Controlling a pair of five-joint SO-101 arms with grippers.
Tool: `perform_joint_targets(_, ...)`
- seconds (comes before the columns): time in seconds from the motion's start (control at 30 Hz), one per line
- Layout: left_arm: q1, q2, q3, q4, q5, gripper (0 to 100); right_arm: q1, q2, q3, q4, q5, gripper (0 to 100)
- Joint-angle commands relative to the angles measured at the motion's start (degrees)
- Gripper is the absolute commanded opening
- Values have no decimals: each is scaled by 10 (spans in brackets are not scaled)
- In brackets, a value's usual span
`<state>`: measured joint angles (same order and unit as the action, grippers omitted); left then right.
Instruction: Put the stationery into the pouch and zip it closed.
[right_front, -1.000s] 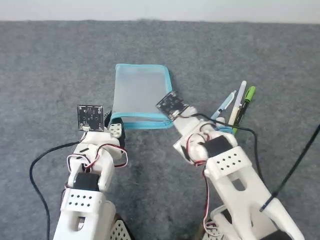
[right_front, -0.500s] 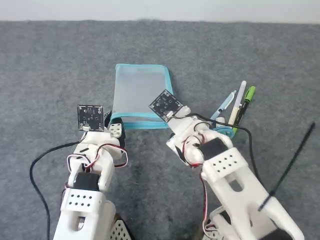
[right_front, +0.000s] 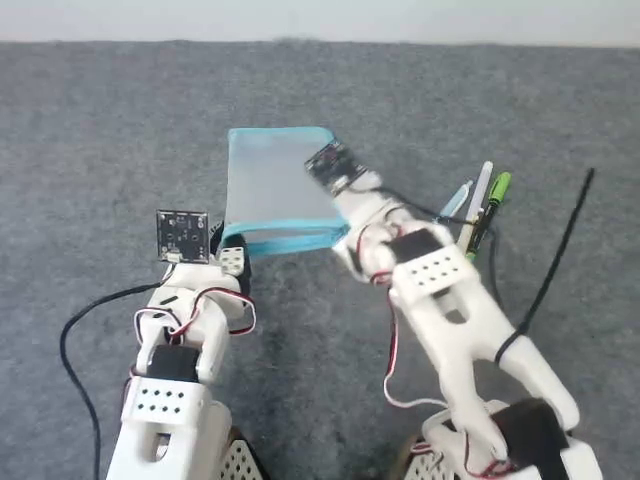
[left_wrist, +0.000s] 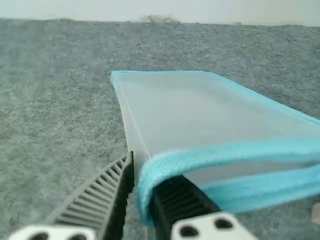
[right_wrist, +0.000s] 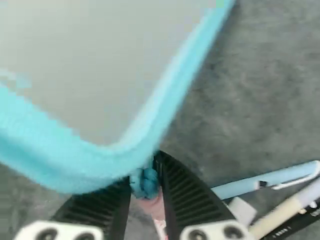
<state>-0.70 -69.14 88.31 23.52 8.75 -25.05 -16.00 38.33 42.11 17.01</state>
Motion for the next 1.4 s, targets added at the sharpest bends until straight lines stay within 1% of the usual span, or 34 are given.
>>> perform_joint_targets(0.0,5,3,-40,23,-52,10,31,12,-71,-12,-7,6)
perform_joint_targets(0.17,30,4,-67,83,-59,9,31,61,-115,-11,17,6)
perform_joint_targets(0.33,34,3,-85,122,-92,9,48,110,-178,-11,30,6)
perform_joint_targets(0.4,34,3,-89,127,-100,9,60,131,-208,-10,39,6)
perform_joint_targets(0.53,31,3,-92,130,-104,9,96,170,-273,24,57,6)
perform_joint_targets(0.63,31,3,-93,130,-104,9,121,200,-313,36,57,6)
perform_joint_targets(0.9,34,2,-93,130,-111,9,130,297,-418,40,57,6)
perform_joint_targets(1.07,36,2,-93,130,-113,9,117,410,-553,79,54,6)
perform_joint_targets(1.3,76,-12,-93,149,-123,9,90,597,-843,192,54,6)
perform_joint_targets(1.37,77,-44,-93,176,-123,9,87,652,-935,225,54,6)
